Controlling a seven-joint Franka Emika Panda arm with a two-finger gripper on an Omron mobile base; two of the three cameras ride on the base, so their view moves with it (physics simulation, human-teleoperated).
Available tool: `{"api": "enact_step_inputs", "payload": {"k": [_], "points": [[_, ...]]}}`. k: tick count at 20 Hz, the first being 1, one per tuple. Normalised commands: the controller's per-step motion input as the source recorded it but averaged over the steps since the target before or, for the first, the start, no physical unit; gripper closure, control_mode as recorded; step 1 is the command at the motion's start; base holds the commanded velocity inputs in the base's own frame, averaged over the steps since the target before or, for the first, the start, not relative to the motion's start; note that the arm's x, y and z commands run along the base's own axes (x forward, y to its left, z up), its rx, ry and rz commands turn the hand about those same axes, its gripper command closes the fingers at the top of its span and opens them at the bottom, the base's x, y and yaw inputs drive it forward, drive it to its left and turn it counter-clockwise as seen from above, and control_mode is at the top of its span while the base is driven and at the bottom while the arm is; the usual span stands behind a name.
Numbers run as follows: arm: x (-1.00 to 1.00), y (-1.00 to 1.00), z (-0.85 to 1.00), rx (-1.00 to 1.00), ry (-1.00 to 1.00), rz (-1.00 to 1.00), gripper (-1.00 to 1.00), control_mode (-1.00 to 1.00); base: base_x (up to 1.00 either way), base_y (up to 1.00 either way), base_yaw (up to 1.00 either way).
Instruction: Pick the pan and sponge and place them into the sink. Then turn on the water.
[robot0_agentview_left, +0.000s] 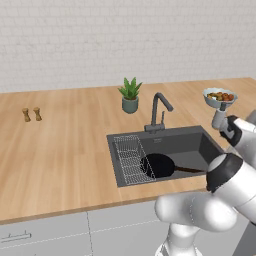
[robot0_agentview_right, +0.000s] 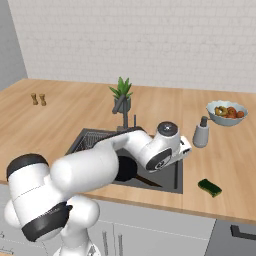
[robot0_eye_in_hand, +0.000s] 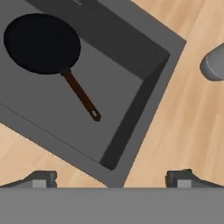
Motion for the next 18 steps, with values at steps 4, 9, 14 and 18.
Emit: {"api": "enact_step_inputs", "payload": {"k": [4,9,14,18], "points": [[-0.22,-0.49,0.0,-0.09,0.04,0.11,-1.0,-1.0,0.0,0.0,0.0],[-0.01,-0.3,-0.03,-0.14,0.11,0.03,-1.0,-1.0,0.0,0.0,0.0],[0.0,-0.36,-0.15,-0.07,0.03,-0.02,-1.0,-1.0,0.0,0.0,0.0],[-0.01,-0.5,-0.28,0.0,0.0,-0.1,-1.0,-1.0,0.0,0.0,0.0]]}}
